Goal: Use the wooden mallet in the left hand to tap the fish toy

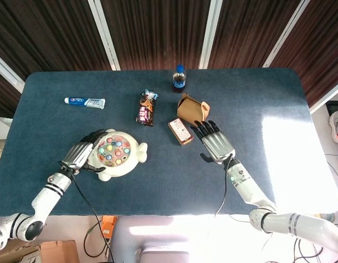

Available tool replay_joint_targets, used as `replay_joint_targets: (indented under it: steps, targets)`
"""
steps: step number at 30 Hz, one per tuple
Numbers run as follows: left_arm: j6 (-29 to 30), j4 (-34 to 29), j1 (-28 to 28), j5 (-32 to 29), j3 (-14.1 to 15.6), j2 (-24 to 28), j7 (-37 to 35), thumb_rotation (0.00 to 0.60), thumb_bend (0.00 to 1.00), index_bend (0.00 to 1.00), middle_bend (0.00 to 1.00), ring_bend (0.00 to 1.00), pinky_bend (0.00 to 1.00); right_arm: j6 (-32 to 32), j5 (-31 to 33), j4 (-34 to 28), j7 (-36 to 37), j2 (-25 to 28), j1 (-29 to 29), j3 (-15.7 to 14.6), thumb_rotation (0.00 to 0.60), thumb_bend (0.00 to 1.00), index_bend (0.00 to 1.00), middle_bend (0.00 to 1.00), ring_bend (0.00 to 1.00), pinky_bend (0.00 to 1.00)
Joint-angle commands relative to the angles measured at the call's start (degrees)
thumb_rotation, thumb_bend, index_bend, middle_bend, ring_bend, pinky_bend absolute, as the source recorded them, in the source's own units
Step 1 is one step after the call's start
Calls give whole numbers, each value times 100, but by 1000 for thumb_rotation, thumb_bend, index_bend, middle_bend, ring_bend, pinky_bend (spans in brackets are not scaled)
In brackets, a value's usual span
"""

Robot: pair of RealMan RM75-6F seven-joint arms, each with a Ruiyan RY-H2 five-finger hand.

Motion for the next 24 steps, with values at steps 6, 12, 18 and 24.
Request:
replay_joint_targets:
  steps: [6, 12, 18, 24]
  targets:
    - [736, -215, 425, 225, 158, 133, 9, 600, 134, 112, 5, 3, 140, 689, -680, -601, 377, 511, -424, -343, 600, 239, 0, 0, 0, 0]
    - [2107, -643, 1522, 322, 442, 389, -515, 600, 145, 159, 85, 30, 140, 2316, -2405, -1133, 1299, 1474, -1672, -1398, 600, 239, 0, 0, 0, 0]
    - [2234, -477, 2131, -429, 465, 453, -1050, 600, 163, 172, 115, 41, 140, 3630, -3520, -711, 2069, 1824, -2646, -2216, 600, 239, 0, 0, 0, 0]
    - [1974, -175, 2192, -1199, 172, 109, -1063, 600, 217, 190, 215, 125, 149, 4004, -4013, -381, 2409, 1827, -2928, -2432, 600, 239, 0, 0, 0, 0]
